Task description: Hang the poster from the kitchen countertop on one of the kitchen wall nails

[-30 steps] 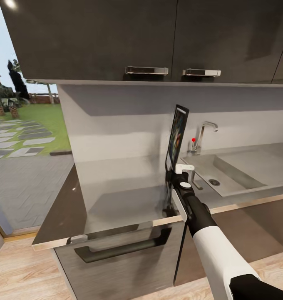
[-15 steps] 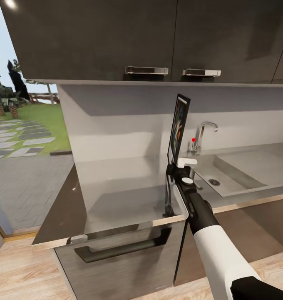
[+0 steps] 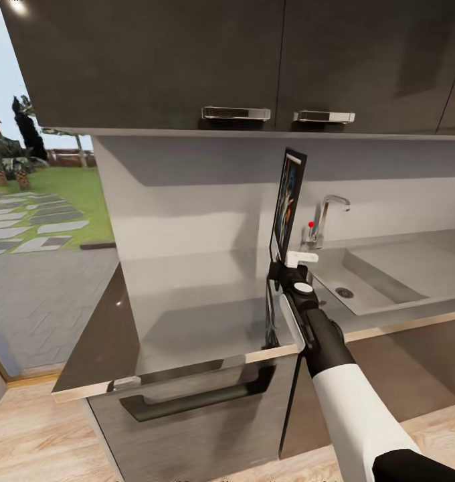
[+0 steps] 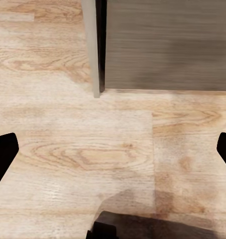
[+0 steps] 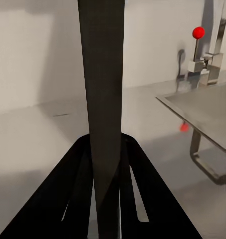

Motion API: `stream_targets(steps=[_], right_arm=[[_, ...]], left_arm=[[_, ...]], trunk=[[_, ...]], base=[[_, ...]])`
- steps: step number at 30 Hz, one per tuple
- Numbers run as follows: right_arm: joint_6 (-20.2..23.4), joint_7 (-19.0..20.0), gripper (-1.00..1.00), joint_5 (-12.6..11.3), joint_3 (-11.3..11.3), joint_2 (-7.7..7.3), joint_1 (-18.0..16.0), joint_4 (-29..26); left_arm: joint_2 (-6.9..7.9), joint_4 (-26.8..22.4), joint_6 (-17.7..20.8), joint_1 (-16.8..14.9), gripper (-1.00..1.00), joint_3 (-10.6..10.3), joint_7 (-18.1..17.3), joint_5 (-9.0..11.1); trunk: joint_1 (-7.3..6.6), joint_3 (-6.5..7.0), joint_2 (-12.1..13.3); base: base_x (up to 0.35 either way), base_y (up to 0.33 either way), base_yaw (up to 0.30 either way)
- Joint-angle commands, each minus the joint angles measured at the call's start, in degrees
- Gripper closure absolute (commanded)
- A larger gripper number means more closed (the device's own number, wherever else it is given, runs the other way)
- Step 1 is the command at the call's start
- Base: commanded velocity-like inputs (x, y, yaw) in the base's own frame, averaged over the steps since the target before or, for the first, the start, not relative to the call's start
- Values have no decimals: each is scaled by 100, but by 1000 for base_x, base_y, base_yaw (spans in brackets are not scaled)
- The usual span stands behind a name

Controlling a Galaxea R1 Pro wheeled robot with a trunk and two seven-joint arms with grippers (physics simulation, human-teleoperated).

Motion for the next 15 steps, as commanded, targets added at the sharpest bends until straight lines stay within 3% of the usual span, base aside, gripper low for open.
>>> stream_targets(steps=[1,15], right_arm=[[33,-43,100,-30,14,-3,5,-10],[48,-36,100,-38,21,-5,242,-290]], left_arm=[[-4,-6,-6,1,-100,26,-45,2],[-4,-6,-6,1,-100,27,-45,2]], trunk=[[-1,-5,-3],[-1,-5,-3]], base=[[-156,0,0],[-300,0,0]])
